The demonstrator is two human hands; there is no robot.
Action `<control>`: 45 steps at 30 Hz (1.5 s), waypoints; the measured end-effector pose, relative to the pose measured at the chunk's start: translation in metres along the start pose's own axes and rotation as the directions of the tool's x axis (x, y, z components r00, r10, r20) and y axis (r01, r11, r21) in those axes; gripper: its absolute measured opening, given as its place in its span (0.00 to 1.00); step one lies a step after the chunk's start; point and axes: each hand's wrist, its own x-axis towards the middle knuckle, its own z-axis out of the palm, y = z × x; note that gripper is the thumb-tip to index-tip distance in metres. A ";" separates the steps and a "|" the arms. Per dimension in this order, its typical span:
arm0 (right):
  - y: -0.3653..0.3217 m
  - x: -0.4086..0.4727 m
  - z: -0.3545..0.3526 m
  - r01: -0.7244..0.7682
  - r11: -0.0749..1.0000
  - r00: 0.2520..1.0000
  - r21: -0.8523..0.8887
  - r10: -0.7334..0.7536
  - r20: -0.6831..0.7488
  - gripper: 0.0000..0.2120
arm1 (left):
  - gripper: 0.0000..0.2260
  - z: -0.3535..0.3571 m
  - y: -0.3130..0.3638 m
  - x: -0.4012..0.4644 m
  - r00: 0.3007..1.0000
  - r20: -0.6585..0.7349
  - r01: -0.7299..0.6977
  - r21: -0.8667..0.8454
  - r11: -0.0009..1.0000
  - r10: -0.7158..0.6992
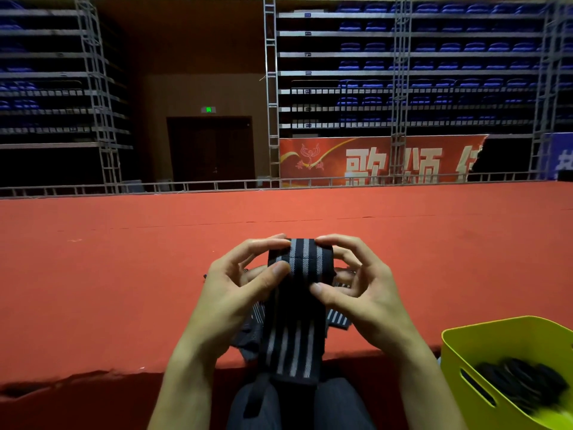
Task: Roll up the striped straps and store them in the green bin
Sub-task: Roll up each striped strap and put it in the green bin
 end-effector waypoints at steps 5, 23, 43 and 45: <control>0.002 0.001 0.000 0.022 0.999 1.000 -0.023 -0.022 0.011 0.29 | 0.20 0.005 0.003 0.001 0.998 -0.026 -0.050 0.084 0.995 0.052; -0.002 0.007 0.003 -0.009 0.999 0.998 0.051 0.012 -0.060 0.24 | 0.30 -0.001 -0.002 0.000 0.998 0.002 -0.064 0.041 0.997 0.064; 0.006 0.003 0.005 0.023 0.995 1.000 0.095 -0.025 0.017 0.26 | 0.16 0.007 0.002 -0.001 0.983 -0.182 0.022 -0.026 0.999 -0.027; 0.004 0.002 0.002 -0.013 0.994 1.000 0.106 0.010 0.023 0.28 | 0.17 0.006 -0.001 -0.002 0.986 -0.167 -0.001 -0.061 0.998 -0.009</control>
